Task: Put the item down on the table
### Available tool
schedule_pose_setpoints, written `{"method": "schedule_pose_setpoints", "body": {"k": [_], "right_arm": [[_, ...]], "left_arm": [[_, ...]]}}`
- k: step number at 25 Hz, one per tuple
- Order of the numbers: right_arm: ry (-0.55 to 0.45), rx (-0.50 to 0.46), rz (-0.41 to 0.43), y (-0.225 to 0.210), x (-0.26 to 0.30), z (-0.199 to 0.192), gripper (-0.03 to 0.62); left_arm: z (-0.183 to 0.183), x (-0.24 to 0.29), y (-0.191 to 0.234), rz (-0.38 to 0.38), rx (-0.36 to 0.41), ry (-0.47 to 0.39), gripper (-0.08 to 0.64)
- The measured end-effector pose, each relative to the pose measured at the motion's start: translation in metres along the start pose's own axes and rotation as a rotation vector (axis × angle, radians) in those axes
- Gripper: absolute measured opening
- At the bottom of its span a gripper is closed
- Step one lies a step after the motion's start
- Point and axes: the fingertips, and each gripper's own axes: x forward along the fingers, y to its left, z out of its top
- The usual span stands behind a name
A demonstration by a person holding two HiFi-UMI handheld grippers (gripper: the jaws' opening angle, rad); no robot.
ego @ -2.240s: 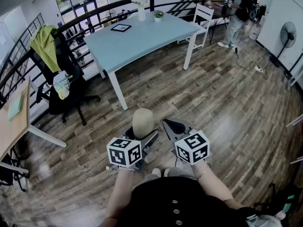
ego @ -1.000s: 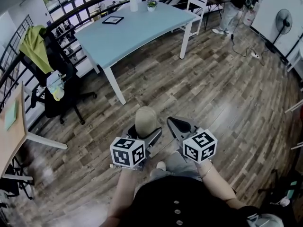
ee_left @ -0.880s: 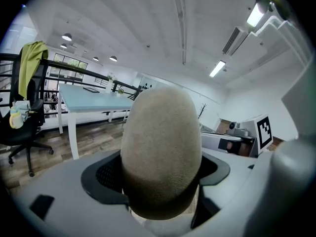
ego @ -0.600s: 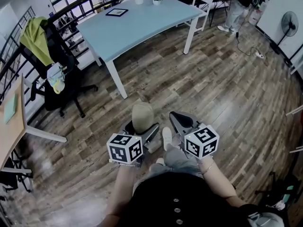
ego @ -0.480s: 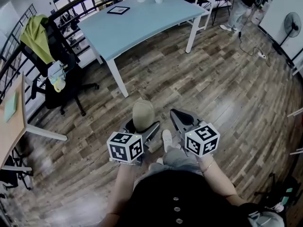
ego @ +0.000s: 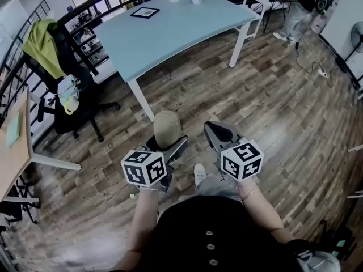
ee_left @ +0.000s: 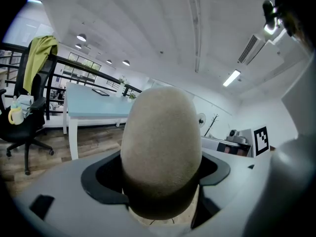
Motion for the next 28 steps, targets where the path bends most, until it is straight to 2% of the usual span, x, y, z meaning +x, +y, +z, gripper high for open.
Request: {"method": "schedule_pose_setpoints", "body": {"k": [12,19,28], "right_arm": [[0.002,0.001,0.026,-0.089,0.059,0.037,0.005],[0.022,0.013,0.050,-0.113,0.079,0.037,0.005],[0.048,0.042,0.044,-0.135,0.099,0.035,0.005]], "left_arm": [[0.062,0.087,0.024,0.058,0.008,-0.023,0.419],[0.071,0.113,0.039,0.089,-0.012,-0.015,0.419],[0.076,0.140,0.057,0.089,-0.033,0.017,0.419]]}}
